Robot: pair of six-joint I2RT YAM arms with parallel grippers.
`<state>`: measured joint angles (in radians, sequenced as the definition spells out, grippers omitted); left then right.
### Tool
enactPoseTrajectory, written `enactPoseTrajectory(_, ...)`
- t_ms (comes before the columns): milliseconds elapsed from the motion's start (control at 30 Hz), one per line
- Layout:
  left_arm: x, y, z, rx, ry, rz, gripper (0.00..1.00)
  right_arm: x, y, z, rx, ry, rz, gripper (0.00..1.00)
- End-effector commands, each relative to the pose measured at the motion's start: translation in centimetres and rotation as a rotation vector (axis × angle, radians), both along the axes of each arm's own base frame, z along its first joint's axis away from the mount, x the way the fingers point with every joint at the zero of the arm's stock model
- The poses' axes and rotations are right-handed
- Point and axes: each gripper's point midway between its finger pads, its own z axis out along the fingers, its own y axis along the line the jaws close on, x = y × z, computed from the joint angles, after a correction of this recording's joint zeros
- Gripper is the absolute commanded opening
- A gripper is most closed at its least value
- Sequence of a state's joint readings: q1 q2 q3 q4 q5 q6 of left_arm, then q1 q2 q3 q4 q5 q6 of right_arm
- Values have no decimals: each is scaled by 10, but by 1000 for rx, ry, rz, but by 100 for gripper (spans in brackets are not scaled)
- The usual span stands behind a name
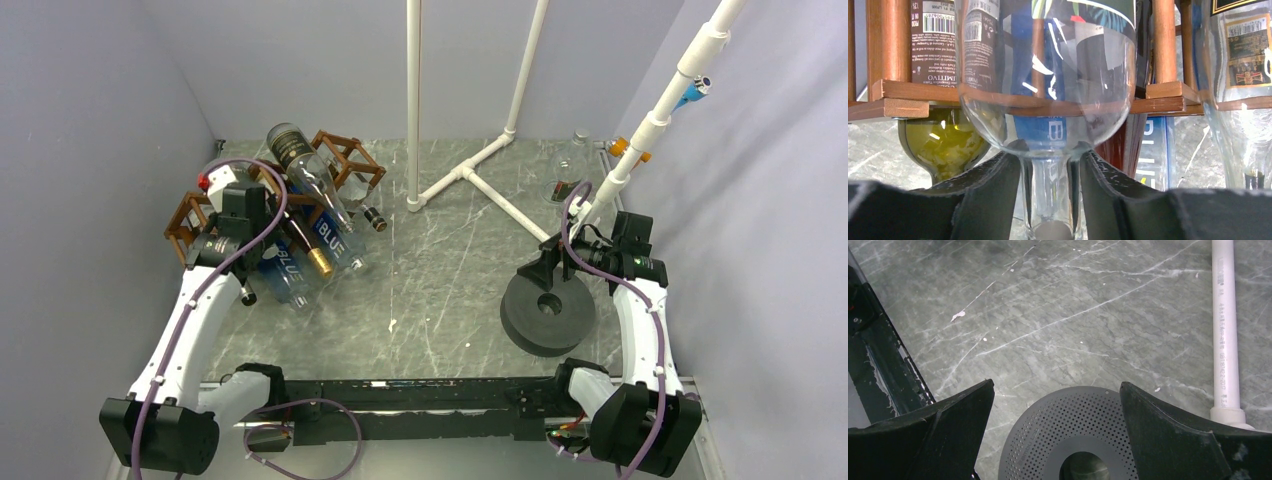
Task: Take the wine bottle off the wine rack
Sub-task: Pick up the wine bottle from the wine rack.
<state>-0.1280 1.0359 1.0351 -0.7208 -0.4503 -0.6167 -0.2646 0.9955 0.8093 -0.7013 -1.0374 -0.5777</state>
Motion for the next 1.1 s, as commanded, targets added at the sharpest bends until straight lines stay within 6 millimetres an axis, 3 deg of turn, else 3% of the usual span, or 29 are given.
enactPoseTrajectory(0, 9, -1, 11, 6, -67, -7, 44, 9, -2, 14, -20, -66, 6, 100)
enactPoseTrajectory(300, 3, 1, 41, 18, -154, -28, 1, 9, -2, 14, -24, -67, 5, 100)
enactPoseTrajectory(633, -4, 4, 82, 106, -318, -100, 0, 10, -3, 13, -27, -67, 4, 100)
enactPoseTrajectory(1067, -17, 5, 118, 116, -433, -114, 0, 11, -3, 12, -28, -63, 1, 100)
